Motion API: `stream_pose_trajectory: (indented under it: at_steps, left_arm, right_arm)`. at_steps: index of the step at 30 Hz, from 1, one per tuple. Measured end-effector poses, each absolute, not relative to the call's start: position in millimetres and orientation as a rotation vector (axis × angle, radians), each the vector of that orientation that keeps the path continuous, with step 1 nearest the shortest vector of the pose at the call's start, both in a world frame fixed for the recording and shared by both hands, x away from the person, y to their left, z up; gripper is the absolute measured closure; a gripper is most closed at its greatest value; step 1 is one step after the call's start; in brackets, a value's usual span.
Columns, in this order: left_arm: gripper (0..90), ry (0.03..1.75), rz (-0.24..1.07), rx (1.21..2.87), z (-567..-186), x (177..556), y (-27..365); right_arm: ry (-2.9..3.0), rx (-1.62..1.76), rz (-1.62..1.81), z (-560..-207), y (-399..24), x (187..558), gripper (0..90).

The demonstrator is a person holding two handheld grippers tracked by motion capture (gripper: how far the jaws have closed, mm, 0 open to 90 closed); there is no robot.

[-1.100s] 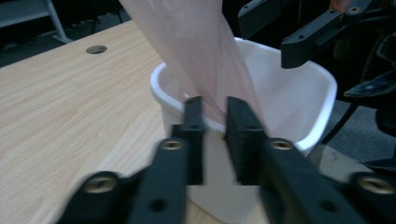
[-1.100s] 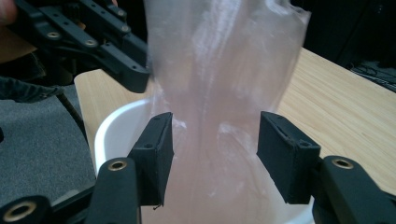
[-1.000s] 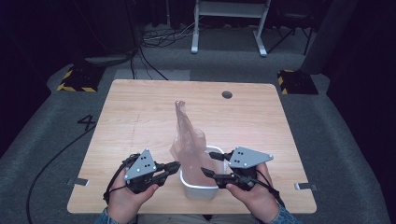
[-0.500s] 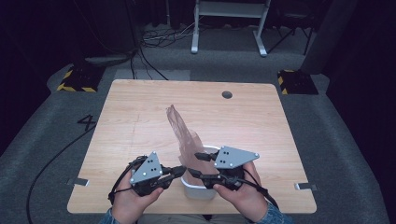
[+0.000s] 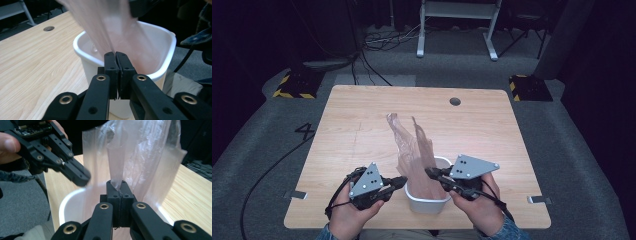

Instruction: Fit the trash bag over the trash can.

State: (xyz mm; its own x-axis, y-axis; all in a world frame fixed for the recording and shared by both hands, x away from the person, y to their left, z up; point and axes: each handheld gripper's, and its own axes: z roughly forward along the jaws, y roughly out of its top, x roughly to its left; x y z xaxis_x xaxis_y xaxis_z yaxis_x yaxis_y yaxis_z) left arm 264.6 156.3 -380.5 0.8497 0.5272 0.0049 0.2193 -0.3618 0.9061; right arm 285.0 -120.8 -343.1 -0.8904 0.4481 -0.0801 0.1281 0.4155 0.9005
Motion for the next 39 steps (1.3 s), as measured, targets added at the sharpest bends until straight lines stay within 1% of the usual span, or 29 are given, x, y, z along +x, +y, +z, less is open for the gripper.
stream_pose_trajectory:
  at_steps: [2, 4, 5, 7, 8, 10, 11, 13, 14, 18, 19, 20, 22, 23, 24, 26, 27, 28, 29, 30, 32, 33, 34, 36, 37, 39]
  left_arm:
    - [83.4, 0.545, 0.359, 1.94, -380.2, 264.6, 155.4]
    - [74.8, 0.54, 0.35, 1.92, -379.0, 264.6, 153.6]
    - [69.4, 0.541, 0.347, 1.907, -378.0, 264.4, 151.9]
    - [53.8, 0.544, 0.371, 1.892, -376.0, 265.4, 148.2]
    - [48.2, 0.546, 0.385, 1.894, -375.1, 266.6, 146.4]
    - [43.0, 0.556, 0.391, 1.894, -374.3, 269.5, 143.0]
    - [42.8, 0.56, 0.392, 1.895, -373.9, 271.3, 141.6]
    - [46.8, 0.574, 0.403, 1.904, -373.4, 274.9, 139.0]
    - [51.6, 0.572, 0.411, 1.907, -373.3, 276.4, 138.4]
    - [76.3, 0.565, 0.414, 1.912, -373.3, 279.3, 137.6]
    - [81.1, 0.565, 0.417, 1.918, -373.3, 279.2, 137.7]
    - [83.5, 0.567, 0.419, 1.929, -373.2, 278.9, 138.1]
    - [83.1, 0.575, 0.431, 1.934, -374.0, 279.9, 139.0]
    - [81.1, 0.583, 0.438, 1.927, -374.6, 280.6, 139.3]
    - [75.2, 0.595, 0.462, 1.91, -375.1, 282.4, 139.8]
    - [52.5, 0.614, 0.492, 1.883, -375.3, 285.2, 139.3]
    - [43.9, 0.614, 0.493, 1.874, -375.2, 286.9, 138.7]
    - [37.8, 0.606, 0.478, 1.855, -375.3, 289.4, 137.2]
    - [33.7, 0.606, 0.46, 1.848, -375.2, 291.5, 136.3]
    - [32.2, 0.61, 0.441, 1.838, -375.5, 293.5, 135.0]
    - [33.8, 0.619, 0.413, 1.835, -376.0, 296.4, 133.2]
    - [42.1, 0.616, 0.404, 1.841, -376.5, 297.4, 132.6]
    - [54.5, 0.604, 0.396, 1.853, -377.2, 298.2, 132.1]
    - [72.7, 0.589, 0.405, 1.878, -378.2, 297.6, 131.0]
    - [78.8, 0.583, 0.397, 1.897, -378.2, 296.8, 131.0]
    - [87.0, 0.577, 0.398, 1.911, -378.1, 294.8, 131.5]
  right_arm:
    - [2.353, 0.516, 1.464, -343.3, -130.2, 282.1, 90.0]
    - [2.345, 0.527, 1.463, -343.7, -137.5, 279.4, 90.0]
    - [2.343, 0.531, 1.469, -344.0, -140.8, 277.7, 90.0]
    - [2.347, 0.535, 1.473, -344.6, -145.3, 273.9, 90.0]
    - [2.345, 0.531, 1.473, -344.9, -146.6, 272.4, 90.0]
    - [2.35, 0.526, 1.476, -345.5, -147.9, 269.2, 90.0]
    - [2.359, 0.522, 1.479, -346.0, -147.9, 268.2, 90.0]
    - [2.368, 0.516, 1.485, -347.8, -147.6, 266.8, 90.0]
    - [2.372, 0.516, 1.487, -349.2, -147.8, 266.2, 90.0]
    - [2.368, 0.534, 1.496, -352.5, -152.6, 266.3, 90.0]
    - [2.365, 0.547, 1.501, -353.1, -154.7, 266.3, 90.0]
    - [2.357, 0.557, 1.508, -353.5, -157.3, 266.2, 90.0]
    - [2.347, 0.57, 1.513, -353.6, -162.1, 265.7, 90.0]
    - [2.345, 0.579, 1.517, -353.7, -164.3, 264.9, 90.0]
    - [2.345, 0.581, 1.517, -353.8, -165.1, 264.5, 90.0]
    - [2.356, 0.58, 1.521, -354.9, -165.6, 263.0, 90.0]
    - [2.362, 0.578, 1.524, -355.7, -165.0, 261.9, 90.0]
    - [2.371, 0.571, 1.531, -356.5, -163.9, 261.0, 90.0]
    - [2.383, 0.563, 1.539, -357.3, -162.0, 259.6, 90.0]
    - [2.392, 0.556, 1.544, -357.8, -160.1, 258.5, 90.0]
    - [2.409, 0.538, 1.551, -358.3, -156.9, 256.8, 90.0]
    - [2.418, 0.53, 1.551, -358.6, -155.5, 256.0, 90.0]
    - [2.427, 0.521, 1.548, -359.0, -154.5, 255.6, 90.0]
    - [2.438, 0.517, 1.541, -360.3, -154.4, 255.9, 90.0]
    - [2.44, 0.521, 1.534, -361.2, -155.3, 256.7, 90.0]
    - [2.444, 0.532, 1.522, -362.8, -158.3, 258.6, 90.0]
